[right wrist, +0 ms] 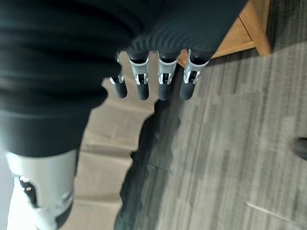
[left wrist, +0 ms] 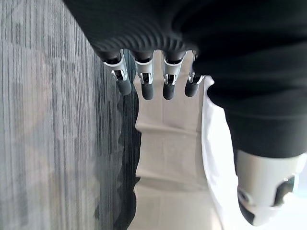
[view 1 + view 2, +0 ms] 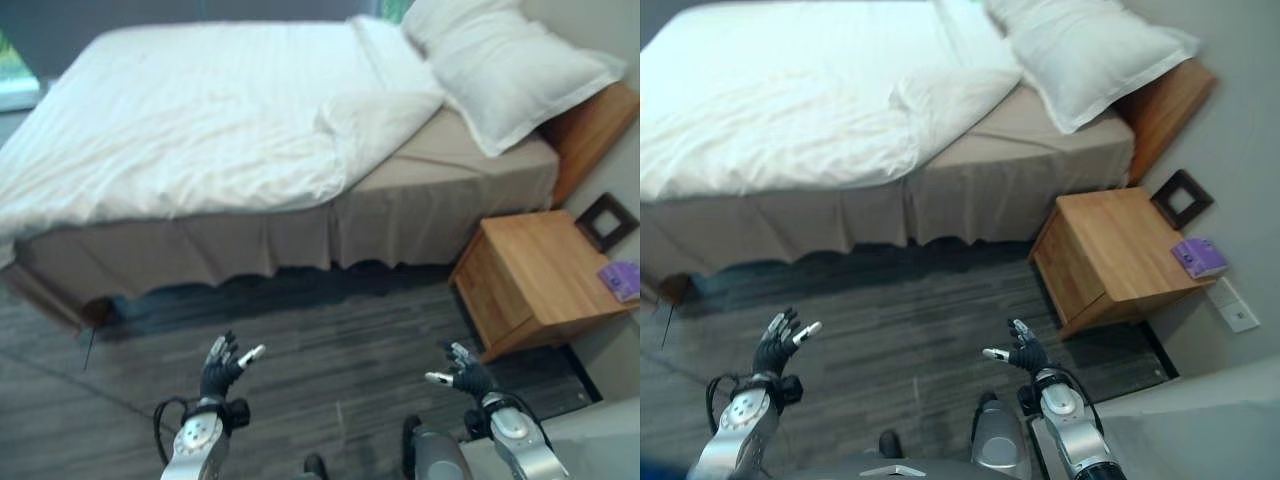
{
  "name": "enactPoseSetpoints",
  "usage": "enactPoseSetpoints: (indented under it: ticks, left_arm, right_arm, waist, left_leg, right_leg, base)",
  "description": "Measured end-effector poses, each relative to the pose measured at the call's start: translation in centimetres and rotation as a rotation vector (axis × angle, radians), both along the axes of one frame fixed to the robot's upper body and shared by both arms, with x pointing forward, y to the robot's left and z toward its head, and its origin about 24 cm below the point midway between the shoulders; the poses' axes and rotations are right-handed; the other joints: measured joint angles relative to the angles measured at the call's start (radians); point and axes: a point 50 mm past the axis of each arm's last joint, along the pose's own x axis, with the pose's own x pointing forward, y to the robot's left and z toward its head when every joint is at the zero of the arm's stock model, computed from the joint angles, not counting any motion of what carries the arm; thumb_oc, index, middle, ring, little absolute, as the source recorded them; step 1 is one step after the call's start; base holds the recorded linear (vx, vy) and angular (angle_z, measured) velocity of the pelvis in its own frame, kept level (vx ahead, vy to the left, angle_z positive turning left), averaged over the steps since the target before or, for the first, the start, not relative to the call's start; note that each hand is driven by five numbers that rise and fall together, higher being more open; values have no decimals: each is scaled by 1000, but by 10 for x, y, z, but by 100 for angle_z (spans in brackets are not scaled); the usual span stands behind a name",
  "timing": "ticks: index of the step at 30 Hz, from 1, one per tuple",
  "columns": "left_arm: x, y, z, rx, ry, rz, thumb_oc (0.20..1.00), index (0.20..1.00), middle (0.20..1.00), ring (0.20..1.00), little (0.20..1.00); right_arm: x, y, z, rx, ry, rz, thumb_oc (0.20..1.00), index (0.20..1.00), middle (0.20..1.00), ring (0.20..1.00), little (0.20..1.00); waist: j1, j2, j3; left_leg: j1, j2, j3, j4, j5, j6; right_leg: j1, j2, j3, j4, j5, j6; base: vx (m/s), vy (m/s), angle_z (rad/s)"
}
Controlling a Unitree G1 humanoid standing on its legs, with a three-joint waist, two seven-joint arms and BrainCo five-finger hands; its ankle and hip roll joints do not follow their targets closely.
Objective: Making the bed.
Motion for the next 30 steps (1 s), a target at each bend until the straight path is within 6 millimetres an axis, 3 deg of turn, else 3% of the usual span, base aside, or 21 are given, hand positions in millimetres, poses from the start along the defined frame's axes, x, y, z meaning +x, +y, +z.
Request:
enactPoseSetpoints:
  ticks: [6,8,9,10,11,12,14,15,16,17,19,20,22,23,24,25,26,27,28,29,30]
  left_arm:
    - [26,-13,19,-5,-119,-46,1000,1000,1000,1000,1000]
    - [16,-18,14,-8,-98,-69,1000,1000,1000,1000,1000]
    - [10,-19,11,-17,-87,-65,1000,1000,1000,1000,1000]
    - [9,-19,11,-19,-86,-64,1000,1000,1000,1000,1000]
    - [2,-18,6,-27,-66,-59,1000,1000,1000,1000,1000]
    - [-2,-20,3,-40,-55,-53,1000,1000,1000,1000,1000]
    - [-2,-25,4,-69,-69,-47,1000,1000,1000,1000,1000]
    - [-2,-26,6,-76,-81,-47,1000,1000,1000,1000,1000]
    - [-6,-25,7,-76,-88,-44,1000,1000,1000,1000,1000]
    - [-5,-26,7,-78,-93,-46,1000,1000,1000,1000,1000]
    - [0,-25,6,-78,-89,-43,1000,1000,1000,1000,1000]
    - [2,-25,5,-78,-88,-39,1000,1000,1000,1000,1000]
    - [2,-21,6,-94,-103,0,1000,1000,1000,1000,1000]
    - [-15,-12,-2,-87,-62,56,1000,1000,1000,1000,1000]
    - [-22,-8,-4,-82,-46,71,1000,1000,1000,1000,1000]
    - [-32,-7,-11,-85,-1,83,1000,1000,1000,1000,1000]
    - [-31,-6,-13,-84,14,86,1000,1000,1000,1000,1000]
    - [-31,-5,-10,-67,8,72,1000,1000,1000,1000,1000]
    - [-26,-4,-7,-50,0,57,1000,1000,1000,1000,1000]
    - [-12,1,1,-25,-29,52,1000,1000,1000,1000,1000]
    - [-2,-1,2,-26,-41,50,1000,1000,1000,1000,1000]
  right_arm:
    - [10,0,8,-14,-48,-26,1000,1000,1000,1000,1000]
    - [10,0,9,-15,-53,-25,1000,1000,1000,1000,1000]
    - [14,0,10,-24,-62,-18,1000,1000,1000,1000,1000]
    - [17,0,10,-30,-62,-13,1000,1000,1000,1000,1000]
    - [18,-1,8,-40,-50,-16,1000,1000,1000,1000,1000]
    - [19,-5,11,-53,-70,-25,1000,1000,1000,1000,1000]
    - [27,-17,20,-99,-106,-32,1000,1000,1000,1000,1000]
    - [30,-19,23,-102,-119,-47,1000,1000,1000,1000,1000]
    - [37,-16,28,-112,-146,-50,1000,1000,1000,1000,1000]
    - [45,-15,36,-133,-177,-30,1000,1000,1000,1000,1000]
    - [43,-15,32,-147,-153,-28,1000,1000,1000,1000,1000]
    - [38,-14,26,-168,-125,3,1000,1000,1000,1000,1000]
    - [35,-19,21,-215,-101,19,1000,1000,1000,1000,1000]
    - [31,-17,19,-220,-91,34,1000,1000,1000,1000,1000]
    - [32,-16,22,-221,-103,40,1000,1000,1000,1000,1000]
    - [35,-14,28,-253,-129,82,1000,1000,1000,1000,1000]
    - [35,-8,31,-250,-146,103,1000,1000,1000,1000,1000]
    - [33,0,36,-238,-180,130,1000,1000,1000,1000,1000]
    - [35,7,43,-236,-219,150,1000,1000,1000,1000,1000]
    - [42,16,61,-227,-303,176,1000,1000,1000,1000,1000]
    - [46,20,73,-232,-360,190,1000,1000,1000,1000,1000]
  waist:
    - [-50,-21,14]
    - [-64,-13,-2]
    - [-55,-14,-1]
    - [-54,-14,8]
    - [-30,-33,2]
    - [-9,-37,-9]
    - [15,-41,-1]
    - [34,-72,2]
    - [55,-111,-2]
    - [85,-136,7]
    - [74,-107,19]
    - [71,-75,18]
    - [85,-23,23]
    - [113,-19,21]
    - [116,-25,17]
    - [116,2,4]
    - [119,-7,-4]
    - [113,-30,-31]
    - [115,-74,-42]
    - [94,-103,-28]
    - [78,-104,-18]
  left_leg:
    - [5,-48,-61,25,-17,19]
    - [29,-25,-87,64,-54,-14]
    - [53,-4,-78,91,-64,-50]
    - [39,13,-77,167,-83,-78]
    - [-71,63,-77,441,-84,-108]
    - [-108,83,-79,553,-57,-93]
    - [-193,117,-116,761,108,-97]
    - [-254,111,-114,844,109,-99]
    - [-280,65,-75,769,27,-77]
    - [-245,30,-5,490,8,-58]
    - [-238,33,64,195,43,-9]
    - [-258,41,153,56,82,-3]
    - [-300,67,298,-42,88,5]
    - [-318,82,454,11,93,24]
    - [-300,67,476,59,96,28]
    - [-225,62,398,40,85,48]
    - [-160,29,349,2,137,120]
    - [-92,3,332,-37,171,186]
    - [-63,-35,322,-36,160,177]
    - [-60,-62,258,-9,107,182]
    - [-51,-73,218,-13,96,182]
  right_leg:
    - [31,-37,-16,-172,68,-3]
    - [108,8,-6,-117,60,-26]
    - [135,39,-11,-118,71,-66]
    - [150,50,-19,-115,54,-82]
    - [184,62,-17,-126,55,-109]
    - [202,76,-11,-137,48,-153]
    - [244,126,30,-146,14,-200]
    - [271,132,65,-163,15,-205]
    - [277,118,118,-183,11,-200]
    - [301,125,182,-227,20,-190]
    - [390,180,178,-257,-20,-186]
    - [445,213,161,-257,-80,-171]
    - [503,263,137,-257,-130,-186]
    - [589,247,133,-255,-181,-169]
    - [625,230,134,-254,-205,-141]
    - [646,223,131,-165,-244,-87]
    - [610,197,122,31,-255,-58]
    - [523,144,71,310,-204,-27]
    - [428,87,60,527,-126,22]
    - [258,41,61,850,59,68]
    - [161,24,31,968,52,67]
  base:
    - [439,-199,33]
    - [375,-287,31]
    - [225,-219,17]
    - [257,-220,-20]
    - [246,-204,-45]
    - [384,-251,-52]
    - [510,-93,-64]
    - [509,50,-101]
    - [377,90,-162]
    - [392,96,-154]
    - [558,144,-57]
    - [537,158,27]
    - [595,188,12]
    - [812,265,-25]
    - [749,251,-43]
    - [357,160,-31]
    - [414,169,-19]
    - [378,161,-2]
    - [505,71,46]
    - [255,-23,82]
    - [364,-135,130]
